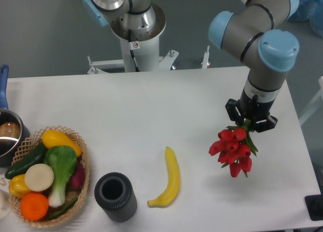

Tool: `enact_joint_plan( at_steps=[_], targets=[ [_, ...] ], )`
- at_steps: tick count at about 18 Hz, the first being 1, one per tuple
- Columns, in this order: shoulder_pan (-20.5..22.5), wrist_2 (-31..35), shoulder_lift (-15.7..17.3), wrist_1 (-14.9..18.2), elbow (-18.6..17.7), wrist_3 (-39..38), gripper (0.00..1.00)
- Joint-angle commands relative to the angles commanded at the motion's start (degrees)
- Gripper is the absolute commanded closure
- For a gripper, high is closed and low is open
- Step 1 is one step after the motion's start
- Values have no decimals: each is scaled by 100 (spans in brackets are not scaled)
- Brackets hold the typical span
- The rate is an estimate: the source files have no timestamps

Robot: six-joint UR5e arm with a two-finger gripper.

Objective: Insert the flowers into the vase
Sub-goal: 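Carry the red tulip bunch with the gripper toward the black vase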

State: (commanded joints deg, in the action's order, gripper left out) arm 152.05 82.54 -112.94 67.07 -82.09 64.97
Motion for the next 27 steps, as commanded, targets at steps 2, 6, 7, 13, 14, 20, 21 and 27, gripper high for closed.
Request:
enact_joint_plan(
  at_steps=[2,6,7,13,14,20,21,27],
  targets=[
    [-96,-360,0,-342,-17,-274,100],
    [-281,-966,35,-773,-70,-853,100],
    [-343,-1134,44,-931,-88,-1011,100],
    [-703,-1741,27,-1486,-141,-1645,100],
    [-747,-1916,18,-1486,-141,-1672,100],
    [-756,-3181,61,-1495,-272,-1690,100],
    [-756,-3296,123,-1504,-316,-1690,100],
    [-774,-3736,176,-2153,-352,-1690,100]
  ],
)
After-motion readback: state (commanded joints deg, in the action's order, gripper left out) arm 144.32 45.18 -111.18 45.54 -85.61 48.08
